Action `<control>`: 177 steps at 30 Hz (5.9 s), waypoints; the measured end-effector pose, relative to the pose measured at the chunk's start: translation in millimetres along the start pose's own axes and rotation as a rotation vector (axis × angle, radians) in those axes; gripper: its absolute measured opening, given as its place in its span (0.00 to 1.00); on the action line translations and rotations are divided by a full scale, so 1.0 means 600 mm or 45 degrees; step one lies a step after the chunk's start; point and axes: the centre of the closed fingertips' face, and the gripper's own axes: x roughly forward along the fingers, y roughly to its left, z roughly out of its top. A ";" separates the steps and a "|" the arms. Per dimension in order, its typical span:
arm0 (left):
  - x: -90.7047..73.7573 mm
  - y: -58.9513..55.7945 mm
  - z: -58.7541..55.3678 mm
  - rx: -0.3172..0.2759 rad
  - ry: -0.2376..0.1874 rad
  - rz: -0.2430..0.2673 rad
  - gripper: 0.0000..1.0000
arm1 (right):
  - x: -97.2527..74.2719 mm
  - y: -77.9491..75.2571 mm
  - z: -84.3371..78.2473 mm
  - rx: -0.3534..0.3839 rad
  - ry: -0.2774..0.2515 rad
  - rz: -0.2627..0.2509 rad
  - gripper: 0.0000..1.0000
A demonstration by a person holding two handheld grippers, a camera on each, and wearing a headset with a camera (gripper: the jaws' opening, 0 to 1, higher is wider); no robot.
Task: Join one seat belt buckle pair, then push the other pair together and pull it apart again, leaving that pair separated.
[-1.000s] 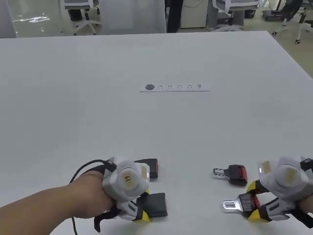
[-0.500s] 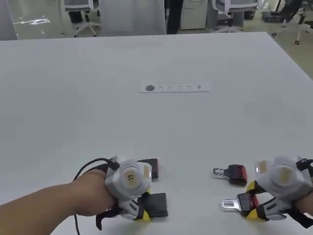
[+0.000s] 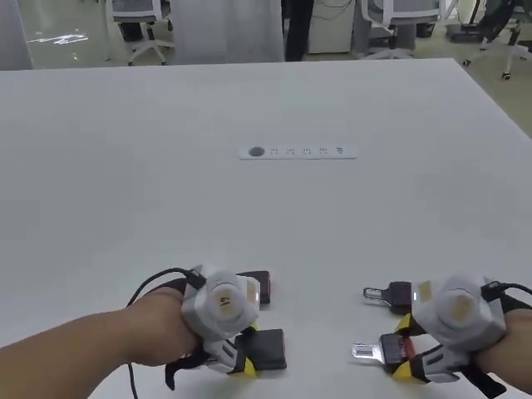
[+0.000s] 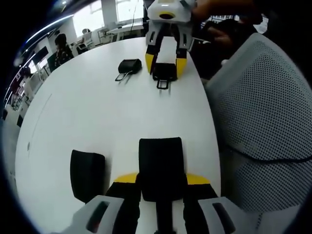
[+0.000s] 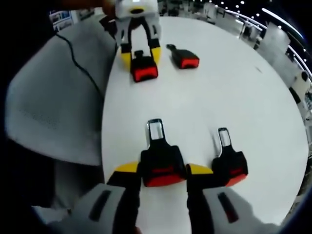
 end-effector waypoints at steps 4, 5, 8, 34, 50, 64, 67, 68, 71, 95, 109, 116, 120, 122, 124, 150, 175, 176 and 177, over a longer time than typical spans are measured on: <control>0.001 0.001 -0.001 0.003 -0.004 -0.003 0.34 | 0.012 0.006 0.023 -0.002 -0.031 -0.007 0.36; 0.001 0.001 -0.001 0.004 -0.004 -0.003 0.34 | 0.015 0.007 0.028 -0.002 -0.036 -0.008 0.36; 0.001 0.001 -0.001 0.004 -0.004 -0.003 0.34 | 0.023 0.012 0.045 -0.001 -0.050 -0.009 0.36; 0.000 -0.001 0.000 0.013 0.016 -0.004 0.34 | 0.071 0.020 0.132 -0.065 0.005 0.006 0.36; -0.001 -0.002 0.003 0.015 0.018 -0.006 0.34 | 0.073 0.025 0.141 -0.104 -0.030 0.004 0.36; 0.000 0.001 0.004 0.023 -0.028 -0.013 0.34 | 0.080 0.031 0.158 -0.119 -0.048 0.006 0.34; 0.000 0.000 0.005 0.023 -0.028 -0.012 0.33 | 0.083 0.031 0.163 -0.122 -0.045 -0.001 0.33; 0.000 0.000 0.005 0.027 -0.025 -0.013 0.33 | 0.083 0.031 0.165 -0.121 -0.053 -0.002 0.33; 0.001 0.001 0.005 0.048 -0.021 -0.021 0.33 | 0.087 0.033 0.171 -0.109 -0.062 -0.008 0.33; 0.002 0.000 0.008 0.050 -0.034 -0.020 0.33 | 0.089 0.037 0.182 -0.099 -0.092 -0.007 0.33; -0.001 0.003 0.002 0.018 -0.061 -0.020 0.32 | 0.088 0.039 0.176 -0.129 -0.142 0.010 0.33; 0.000 0.002 0.001 0.032 -0.048 -0.004 0.33 | 0.090 0.038 0.175 -0.122 -0.147 0.019 0.34; 0.000 0.002 0.001 0.038 -0.047 -0.001 0.33 | 0.092 0.038 0.176 -0.108 -0.137 0.026 0.35; 0.000 0.001 0.001 0.029 -0.045 -0.004 0.34 | 0.092 0.037 0.176 -0.099 -0.143 0.028 0.35; -0.001 0.000 0.002 0.031 -0.039 -0.009 0.34 | 0.092 0.037 0.176 -0.097 -0.150 0.028 0.35; -0.002 0.002 0.003 0.008 -0.030 -0.002 0.35 | 0.091 0.036 0.174 -0.104 -0.164 0.031 0.36; -0.004 0.002 0.003 -0.005 -0.012 0.004 0.34 | 0.092 0.035 0.175 -0.112 -0.166 0.050 0.36; -0.004 0.001 0.003 -0.011 -0.007 0.007 0.34 | 0.092 0.035 0.175 -0.116 -0.161 0.048 0.36; -0.004 0.001 0.002 -0.012 -0.005 0.009 0.35 | 0.092 0.035 0.175 -0.118 -0.158 0.044 0.36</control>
